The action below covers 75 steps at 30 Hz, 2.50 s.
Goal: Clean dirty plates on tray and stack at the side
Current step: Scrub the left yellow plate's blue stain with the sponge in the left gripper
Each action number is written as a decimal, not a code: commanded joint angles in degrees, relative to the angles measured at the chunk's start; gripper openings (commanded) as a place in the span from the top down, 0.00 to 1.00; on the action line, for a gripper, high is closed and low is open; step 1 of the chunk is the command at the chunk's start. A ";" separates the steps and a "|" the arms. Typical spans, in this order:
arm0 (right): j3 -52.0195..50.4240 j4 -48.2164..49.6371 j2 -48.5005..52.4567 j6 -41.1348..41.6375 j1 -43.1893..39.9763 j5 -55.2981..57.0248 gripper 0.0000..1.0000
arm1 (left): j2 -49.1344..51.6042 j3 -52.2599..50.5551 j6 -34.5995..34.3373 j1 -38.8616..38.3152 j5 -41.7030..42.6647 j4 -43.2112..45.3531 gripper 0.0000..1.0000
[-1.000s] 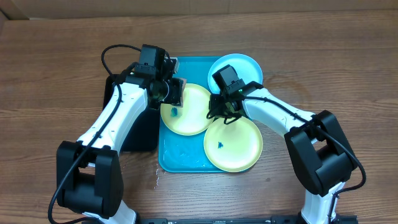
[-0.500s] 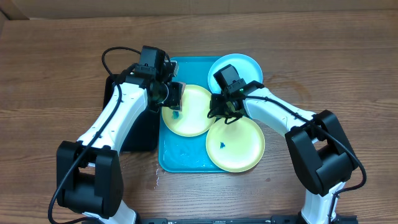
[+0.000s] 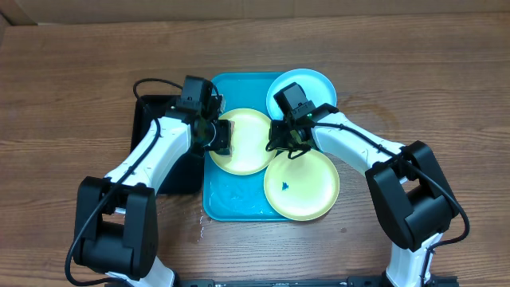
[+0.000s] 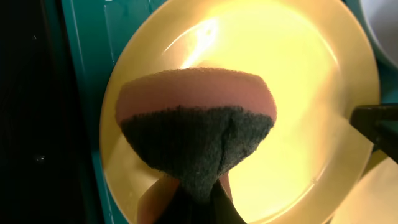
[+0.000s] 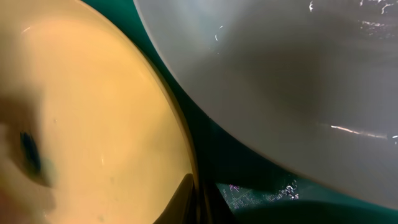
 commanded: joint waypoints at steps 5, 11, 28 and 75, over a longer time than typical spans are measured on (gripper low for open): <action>-0.22 -0.04 -0.39 -0.35 -0.24 0.44 0.96 | 1.38 -3.34 -2.14 -0.42 -0.37 4.00 0.96; -0.22 -0.04 -0.39 -0.35 -0.24 0.44 0.96 | 7.91 -3.30 -2.25 -0.50 0.48 6.40 0.96; -0.26 -0.02 -0.39 -0.35 -0.24 0.42 0.95 | 6.75 16.24 1.38 -0.59 7.82 -10.51 0.96; -0.26 -0.02 -0.39 -0.35 -0.24 0.42 0.89 | 7.85 -0.76 -4.20 -5.68 -0.79 2.47 0.96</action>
